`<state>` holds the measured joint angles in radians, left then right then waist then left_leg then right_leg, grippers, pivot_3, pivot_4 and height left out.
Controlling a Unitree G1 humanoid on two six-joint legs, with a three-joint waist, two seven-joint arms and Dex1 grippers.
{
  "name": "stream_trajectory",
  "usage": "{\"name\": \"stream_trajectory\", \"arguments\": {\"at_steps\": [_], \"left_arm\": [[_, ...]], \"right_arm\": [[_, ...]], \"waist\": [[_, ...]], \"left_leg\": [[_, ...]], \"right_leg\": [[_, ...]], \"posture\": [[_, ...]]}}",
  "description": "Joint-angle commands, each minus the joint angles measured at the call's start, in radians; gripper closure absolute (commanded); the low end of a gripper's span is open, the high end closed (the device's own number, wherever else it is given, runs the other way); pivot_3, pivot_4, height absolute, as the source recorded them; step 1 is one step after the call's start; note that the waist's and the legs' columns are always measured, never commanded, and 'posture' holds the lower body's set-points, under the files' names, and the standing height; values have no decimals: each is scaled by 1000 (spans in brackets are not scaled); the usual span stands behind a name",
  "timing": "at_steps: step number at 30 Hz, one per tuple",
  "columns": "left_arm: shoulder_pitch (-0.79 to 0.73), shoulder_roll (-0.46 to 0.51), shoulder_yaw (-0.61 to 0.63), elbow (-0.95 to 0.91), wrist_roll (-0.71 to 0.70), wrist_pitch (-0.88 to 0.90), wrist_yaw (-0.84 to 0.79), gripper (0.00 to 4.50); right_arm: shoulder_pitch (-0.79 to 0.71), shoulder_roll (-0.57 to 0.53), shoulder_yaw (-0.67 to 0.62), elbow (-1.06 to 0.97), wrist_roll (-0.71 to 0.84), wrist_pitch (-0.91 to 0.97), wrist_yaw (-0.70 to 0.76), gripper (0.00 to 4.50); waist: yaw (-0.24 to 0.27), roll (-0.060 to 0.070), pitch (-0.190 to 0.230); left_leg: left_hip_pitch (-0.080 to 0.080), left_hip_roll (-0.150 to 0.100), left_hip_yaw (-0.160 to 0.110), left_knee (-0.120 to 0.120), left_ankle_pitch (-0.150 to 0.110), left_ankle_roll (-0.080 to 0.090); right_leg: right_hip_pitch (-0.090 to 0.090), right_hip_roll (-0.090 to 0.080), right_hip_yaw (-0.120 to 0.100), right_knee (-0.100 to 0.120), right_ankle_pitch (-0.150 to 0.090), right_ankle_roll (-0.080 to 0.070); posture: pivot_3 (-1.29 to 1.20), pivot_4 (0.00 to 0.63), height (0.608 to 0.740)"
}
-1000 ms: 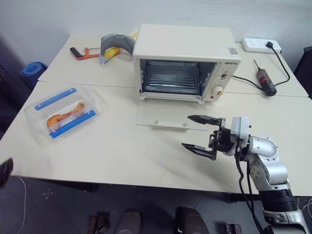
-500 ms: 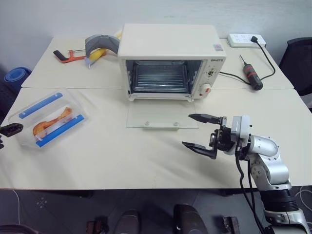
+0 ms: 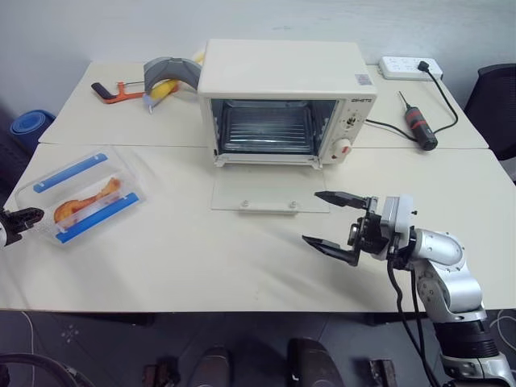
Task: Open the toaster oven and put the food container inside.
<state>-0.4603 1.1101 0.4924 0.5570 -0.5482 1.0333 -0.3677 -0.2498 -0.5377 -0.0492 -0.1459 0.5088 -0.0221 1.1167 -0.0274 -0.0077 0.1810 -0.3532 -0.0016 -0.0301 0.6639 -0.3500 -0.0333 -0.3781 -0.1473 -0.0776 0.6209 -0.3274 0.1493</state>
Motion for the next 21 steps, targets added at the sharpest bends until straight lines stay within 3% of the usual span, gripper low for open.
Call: {"name": "stream_trajectory", "arguments": {"at_steps": [1,3,10,15,21], "left_arm": [[-23,5,17,-32,17,-5,-16,4028],[-31,-9,21,-49,13,-6,-25,4461],[-81,-44,31,-247,-71,115,-88,4467],[-180,-99,-56,-452,-148,306,-89,4467],[-405,-346,-175,-513,-101,389,55,4467]], "right_arm": [[6,-13,-31,-27,6,-22,-4,0],[10,-17,-37,-20,6,-28,0,0],[66,-59,-103,-11,19,-53,23,0],[125,-98,-160,-27,18,-46,10,0],[220,-126,-221,-108,32,-10,-44,0]], "waist": [[-1,0,0],[0,0,0],[11,-3,0],[21,-3,0],[39,-3,0]], "left_leg": [[0,0,0,0,0,0],[0,0,0,0,0,0],[-2,-1,-1,3,0,0],[-1,-1,-1,3,0,0],[-2,-1,-1,5,0,1]], "right_leg": [[0,0,0,0,0,0],[0,0,0,0,0,0],[0,-1,0,1,0,0],[1,-1,0,1,0,0],[1,-1,0,1,0,1]], "posture": [[0,150,740],[0,150,740],[0,150,740],[0,150,740],[0,150,740]]}}
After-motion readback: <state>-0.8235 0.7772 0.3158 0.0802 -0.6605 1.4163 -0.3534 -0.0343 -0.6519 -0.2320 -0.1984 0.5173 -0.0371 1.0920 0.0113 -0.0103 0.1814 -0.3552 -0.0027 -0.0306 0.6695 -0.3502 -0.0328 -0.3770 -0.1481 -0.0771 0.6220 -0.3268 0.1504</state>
